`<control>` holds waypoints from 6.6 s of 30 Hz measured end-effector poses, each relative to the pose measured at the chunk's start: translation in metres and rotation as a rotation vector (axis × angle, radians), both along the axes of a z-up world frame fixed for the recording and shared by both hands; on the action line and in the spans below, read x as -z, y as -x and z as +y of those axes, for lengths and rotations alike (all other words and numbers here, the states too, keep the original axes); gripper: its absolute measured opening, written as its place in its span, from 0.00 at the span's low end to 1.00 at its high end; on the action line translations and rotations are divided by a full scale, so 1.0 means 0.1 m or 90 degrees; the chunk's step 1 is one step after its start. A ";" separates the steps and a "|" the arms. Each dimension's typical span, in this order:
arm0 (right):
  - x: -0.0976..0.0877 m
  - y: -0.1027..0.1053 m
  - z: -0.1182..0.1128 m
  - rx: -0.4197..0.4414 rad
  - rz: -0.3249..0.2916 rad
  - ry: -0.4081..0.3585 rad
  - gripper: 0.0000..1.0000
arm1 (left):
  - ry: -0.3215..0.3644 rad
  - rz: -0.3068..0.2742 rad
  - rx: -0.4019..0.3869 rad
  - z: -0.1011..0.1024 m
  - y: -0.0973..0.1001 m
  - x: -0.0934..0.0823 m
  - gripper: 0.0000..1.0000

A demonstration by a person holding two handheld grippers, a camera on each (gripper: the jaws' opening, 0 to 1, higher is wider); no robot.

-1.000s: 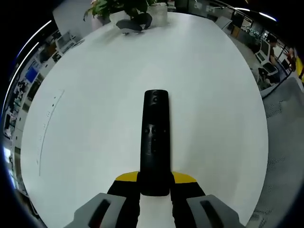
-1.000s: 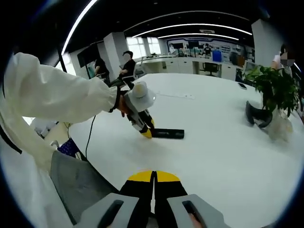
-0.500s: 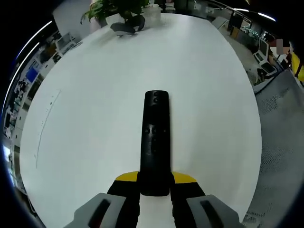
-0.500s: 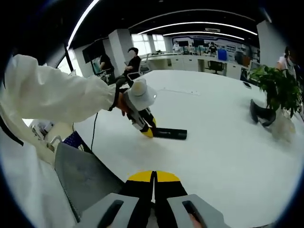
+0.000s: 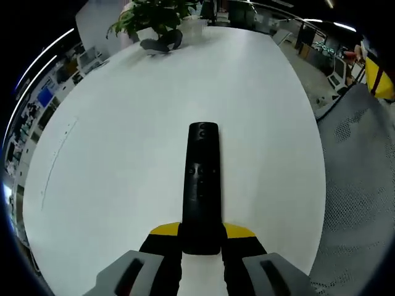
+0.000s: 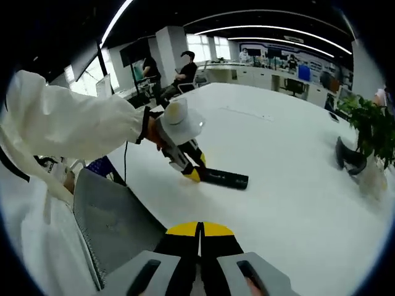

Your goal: Press the specified remote control buttons in sequence, fully releasing each button before pressing the next.

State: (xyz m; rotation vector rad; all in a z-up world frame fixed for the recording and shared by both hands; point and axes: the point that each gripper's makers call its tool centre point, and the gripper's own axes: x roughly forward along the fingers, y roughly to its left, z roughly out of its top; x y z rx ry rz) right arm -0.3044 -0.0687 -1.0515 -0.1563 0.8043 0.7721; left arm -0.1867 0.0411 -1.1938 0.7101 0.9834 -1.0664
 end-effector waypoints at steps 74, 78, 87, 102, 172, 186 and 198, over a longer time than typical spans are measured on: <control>0.85 0.07 0.05 0.052 0.202 0.025 0.00 | -0.104 -0.018 0.144 -0.10 1.39 0.03 0.24; 0.91 0.10 0.06 0.043 0.207 0.041 0.00 | -0.075 -0.008 0.127 -0.10 1.38 0.02 0.24; 1.11 0.00 0.00 0.050 0.241 0.079 0.00 | -0.066 -0.007 0.134 -0.11 1.38 0.02 0.24; 1.32 0.04 0.02 0.037 0.275 0.116 0.00 | -0.056 -0.014 0.130 -0.12 1.38 0.02 0.24; 1.32 -0.29 0.00 0.058 0.269 0.136 0.00 | -0.053 0.027 0.098 -0.13 1.07 0.01 0.24; 1.32 -0.28 0.02 0.074 0.262 0.136 0.00 | -0.055 0.029 0.097 -0.13 1.08 0.01 0.24; 1.31 -0.23 0.07 0.060 0.281 0.124 0.00 | -0.053 0.027 0.100 -0.13 1.07 0.01 0.24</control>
